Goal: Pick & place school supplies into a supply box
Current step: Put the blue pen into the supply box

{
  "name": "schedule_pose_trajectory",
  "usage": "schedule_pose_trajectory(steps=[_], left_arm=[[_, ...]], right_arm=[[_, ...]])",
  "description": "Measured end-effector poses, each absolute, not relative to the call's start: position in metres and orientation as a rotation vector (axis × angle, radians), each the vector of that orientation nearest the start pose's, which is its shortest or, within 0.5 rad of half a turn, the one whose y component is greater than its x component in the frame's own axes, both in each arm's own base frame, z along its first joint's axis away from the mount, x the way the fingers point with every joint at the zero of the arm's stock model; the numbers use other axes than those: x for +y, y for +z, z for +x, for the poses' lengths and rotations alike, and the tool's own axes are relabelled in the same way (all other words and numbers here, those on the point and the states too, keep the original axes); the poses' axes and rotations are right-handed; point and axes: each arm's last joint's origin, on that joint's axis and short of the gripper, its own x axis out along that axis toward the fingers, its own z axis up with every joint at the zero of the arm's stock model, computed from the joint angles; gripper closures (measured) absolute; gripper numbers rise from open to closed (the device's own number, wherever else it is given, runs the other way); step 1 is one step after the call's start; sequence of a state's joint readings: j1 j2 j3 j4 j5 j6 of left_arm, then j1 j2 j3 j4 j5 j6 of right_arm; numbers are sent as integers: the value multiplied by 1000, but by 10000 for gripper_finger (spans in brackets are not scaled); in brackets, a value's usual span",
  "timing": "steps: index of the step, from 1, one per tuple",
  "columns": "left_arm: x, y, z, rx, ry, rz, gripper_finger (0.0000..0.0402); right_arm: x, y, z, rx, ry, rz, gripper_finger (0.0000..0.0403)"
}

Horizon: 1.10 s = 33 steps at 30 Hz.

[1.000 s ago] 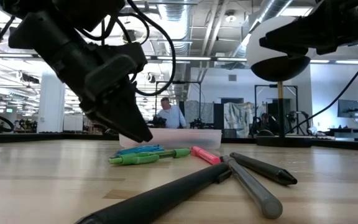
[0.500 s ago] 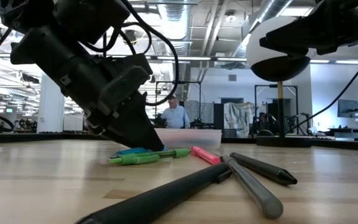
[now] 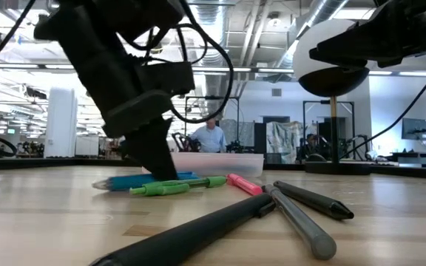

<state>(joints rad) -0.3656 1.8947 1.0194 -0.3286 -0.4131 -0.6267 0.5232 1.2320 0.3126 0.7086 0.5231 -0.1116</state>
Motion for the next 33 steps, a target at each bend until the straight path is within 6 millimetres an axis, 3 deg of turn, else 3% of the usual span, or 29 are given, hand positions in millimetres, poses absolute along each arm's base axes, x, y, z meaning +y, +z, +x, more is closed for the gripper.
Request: schedule_pose_trajectory(steps=[14, 33], left_arm=[[-110, 129, 321, 1315, 85, 75, 259], [-95, 128, 327, 1327, 16, 102, 321]], right_arm=[[97, 174, 197, 192, 11, -215, 287], [97, 170, 196, 224, 13, -231, 287]])
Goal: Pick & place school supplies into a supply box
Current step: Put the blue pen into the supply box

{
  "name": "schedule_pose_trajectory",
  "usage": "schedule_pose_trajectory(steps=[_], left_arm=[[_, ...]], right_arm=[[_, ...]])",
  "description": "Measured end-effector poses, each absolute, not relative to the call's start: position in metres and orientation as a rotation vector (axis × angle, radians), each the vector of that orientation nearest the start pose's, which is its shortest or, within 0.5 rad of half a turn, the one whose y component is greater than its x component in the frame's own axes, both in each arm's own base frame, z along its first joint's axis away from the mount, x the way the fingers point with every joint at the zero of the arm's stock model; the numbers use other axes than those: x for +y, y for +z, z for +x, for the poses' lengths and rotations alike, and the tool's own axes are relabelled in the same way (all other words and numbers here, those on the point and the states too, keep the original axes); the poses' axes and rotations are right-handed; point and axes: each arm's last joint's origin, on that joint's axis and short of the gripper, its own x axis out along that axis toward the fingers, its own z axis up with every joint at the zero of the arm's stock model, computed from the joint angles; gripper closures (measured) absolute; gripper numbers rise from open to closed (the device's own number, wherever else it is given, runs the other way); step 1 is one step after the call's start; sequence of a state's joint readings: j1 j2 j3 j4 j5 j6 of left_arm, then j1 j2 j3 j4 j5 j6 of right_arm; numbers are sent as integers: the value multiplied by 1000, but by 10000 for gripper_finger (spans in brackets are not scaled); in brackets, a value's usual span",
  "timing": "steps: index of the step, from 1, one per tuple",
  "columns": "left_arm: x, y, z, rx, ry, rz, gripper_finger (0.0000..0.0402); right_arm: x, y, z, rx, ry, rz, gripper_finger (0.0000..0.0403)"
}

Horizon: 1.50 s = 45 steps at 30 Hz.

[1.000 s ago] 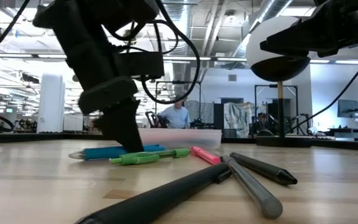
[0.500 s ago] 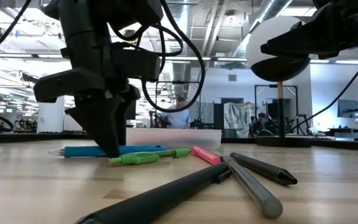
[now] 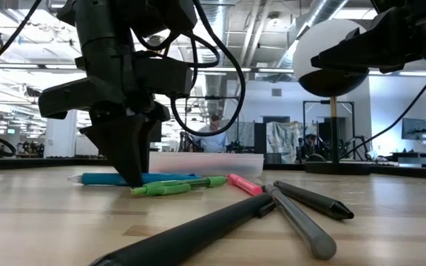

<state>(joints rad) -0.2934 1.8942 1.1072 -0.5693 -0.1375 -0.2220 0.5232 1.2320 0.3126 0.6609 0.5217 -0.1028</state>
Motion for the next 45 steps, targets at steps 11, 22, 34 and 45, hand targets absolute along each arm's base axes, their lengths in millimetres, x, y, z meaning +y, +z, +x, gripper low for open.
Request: schedule_pose_trajectory(steps=[11, 22, 34, 45], left_arm=[[-85, 128, 325, 1367, 129, -34, 324], [-84, 128, 323, 1389, 135, -36, 324], [-82, 127, 325, 1386, 92, -17, 325], [-82, 128, 325, 1386, 58, 24, 353]], right_arm=[[96, 170, 196, 230, 12, -226, 287], [96, 169, 196, 238, 9, -214, 287], [96, 169, 196, 237, 9, -213, 287], [96, 168, 196, 247, 9, -219, 287]])
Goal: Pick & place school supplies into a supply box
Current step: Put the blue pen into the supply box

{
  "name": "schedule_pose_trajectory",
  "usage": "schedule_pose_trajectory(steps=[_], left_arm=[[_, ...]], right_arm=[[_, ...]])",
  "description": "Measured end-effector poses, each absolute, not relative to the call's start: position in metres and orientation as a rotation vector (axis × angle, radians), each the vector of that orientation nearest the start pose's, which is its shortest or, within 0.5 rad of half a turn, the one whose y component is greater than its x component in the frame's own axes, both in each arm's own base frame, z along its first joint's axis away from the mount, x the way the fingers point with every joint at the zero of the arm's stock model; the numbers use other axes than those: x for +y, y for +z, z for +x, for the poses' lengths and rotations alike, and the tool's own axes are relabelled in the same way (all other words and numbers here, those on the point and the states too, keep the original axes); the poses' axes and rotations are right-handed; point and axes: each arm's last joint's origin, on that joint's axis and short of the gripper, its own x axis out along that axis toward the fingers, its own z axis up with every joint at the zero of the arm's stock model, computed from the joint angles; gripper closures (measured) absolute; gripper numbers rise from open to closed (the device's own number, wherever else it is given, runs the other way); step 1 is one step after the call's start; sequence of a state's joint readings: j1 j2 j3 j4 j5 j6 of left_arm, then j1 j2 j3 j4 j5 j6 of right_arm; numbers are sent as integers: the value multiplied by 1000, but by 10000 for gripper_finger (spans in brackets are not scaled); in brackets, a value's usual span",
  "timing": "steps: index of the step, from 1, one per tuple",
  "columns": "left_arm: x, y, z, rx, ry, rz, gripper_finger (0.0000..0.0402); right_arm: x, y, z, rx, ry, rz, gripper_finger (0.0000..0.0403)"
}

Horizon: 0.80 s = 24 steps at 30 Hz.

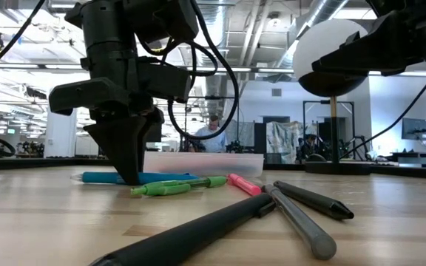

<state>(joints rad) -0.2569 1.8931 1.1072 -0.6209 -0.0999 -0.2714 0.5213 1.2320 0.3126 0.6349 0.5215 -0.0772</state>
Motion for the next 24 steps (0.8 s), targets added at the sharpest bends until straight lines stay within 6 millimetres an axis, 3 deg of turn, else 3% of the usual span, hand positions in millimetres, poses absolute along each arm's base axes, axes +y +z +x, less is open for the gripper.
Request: schedule_pose_trajectory(steps=[10, 24], left_arm=[[-83, 132, 328, 1386, 48, 54, 346], [-77, 175, 343, 1403, 202, 283, 352]], right_arm=[[96, 167, 196, 253, 9, -222, 287], [95, 166, 195, 272, 10, -233, 287]])
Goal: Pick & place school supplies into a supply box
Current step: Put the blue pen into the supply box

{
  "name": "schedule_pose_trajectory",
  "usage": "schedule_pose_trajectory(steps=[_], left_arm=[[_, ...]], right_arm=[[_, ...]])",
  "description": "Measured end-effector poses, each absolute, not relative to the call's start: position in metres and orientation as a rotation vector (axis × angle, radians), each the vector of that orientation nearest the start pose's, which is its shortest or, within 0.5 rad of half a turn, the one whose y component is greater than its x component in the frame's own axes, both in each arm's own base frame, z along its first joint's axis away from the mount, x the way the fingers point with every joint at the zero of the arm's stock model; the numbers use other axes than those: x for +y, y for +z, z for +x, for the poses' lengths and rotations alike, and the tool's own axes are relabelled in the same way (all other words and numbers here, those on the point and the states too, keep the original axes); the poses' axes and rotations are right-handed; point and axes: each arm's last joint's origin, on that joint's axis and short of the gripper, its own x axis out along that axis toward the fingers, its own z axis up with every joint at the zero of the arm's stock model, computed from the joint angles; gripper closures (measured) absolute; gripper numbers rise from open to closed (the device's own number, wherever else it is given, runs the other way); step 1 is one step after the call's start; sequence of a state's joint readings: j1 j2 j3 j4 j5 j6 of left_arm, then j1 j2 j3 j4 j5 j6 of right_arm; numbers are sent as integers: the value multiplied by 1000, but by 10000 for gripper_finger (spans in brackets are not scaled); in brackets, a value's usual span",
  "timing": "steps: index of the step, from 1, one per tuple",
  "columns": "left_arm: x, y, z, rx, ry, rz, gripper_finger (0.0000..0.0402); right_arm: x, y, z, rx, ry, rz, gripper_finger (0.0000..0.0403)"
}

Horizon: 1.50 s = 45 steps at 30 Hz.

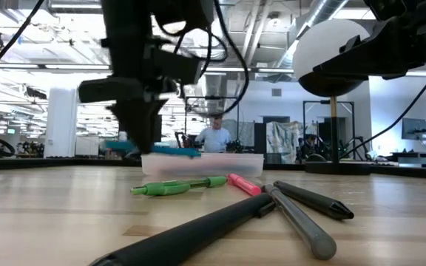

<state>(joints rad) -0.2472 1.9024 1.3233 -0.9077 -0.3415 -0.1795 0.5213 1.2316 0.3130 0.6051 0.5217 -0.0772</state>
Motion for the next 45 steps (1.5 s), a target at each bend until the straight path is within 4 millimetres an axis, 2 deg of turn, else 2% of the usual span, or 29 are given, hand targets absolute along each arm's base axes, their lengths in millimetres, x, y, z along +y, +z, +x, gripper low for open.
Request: schedule_pose_trajectory(steps=[7, 12, 17, 27, 32, 39, 45], left_arm=[[-54, 197, 356, 1345, 341, 387, 345], [-23, 200, 362, 1348, 407, 401, 344], [12, 200, 367, 1348, 431, 341, 344], [73, 203, 378, 1219, 315, 130, 344], [85, 203, 376, 1212, 331, 102, 343], [88, 203, 376, 1205, 296, 56, 342], [89, 204, 378, 1171, 294, 36, 311]], right_arm=[[95, 165, 195, 277, 10, -236, 287], [95, 164, 195, 283, 9, -238, 287], [95, 164, 195, 290, 8, -234, 287], [95, 164, 195, 291, 6, -225, 287], [95, 162, 194, 302, 4, -220, 287], [95, 161, 194, 320, 0, -209, 287], [95, 161, 194, 318, -2, -198, 287]])
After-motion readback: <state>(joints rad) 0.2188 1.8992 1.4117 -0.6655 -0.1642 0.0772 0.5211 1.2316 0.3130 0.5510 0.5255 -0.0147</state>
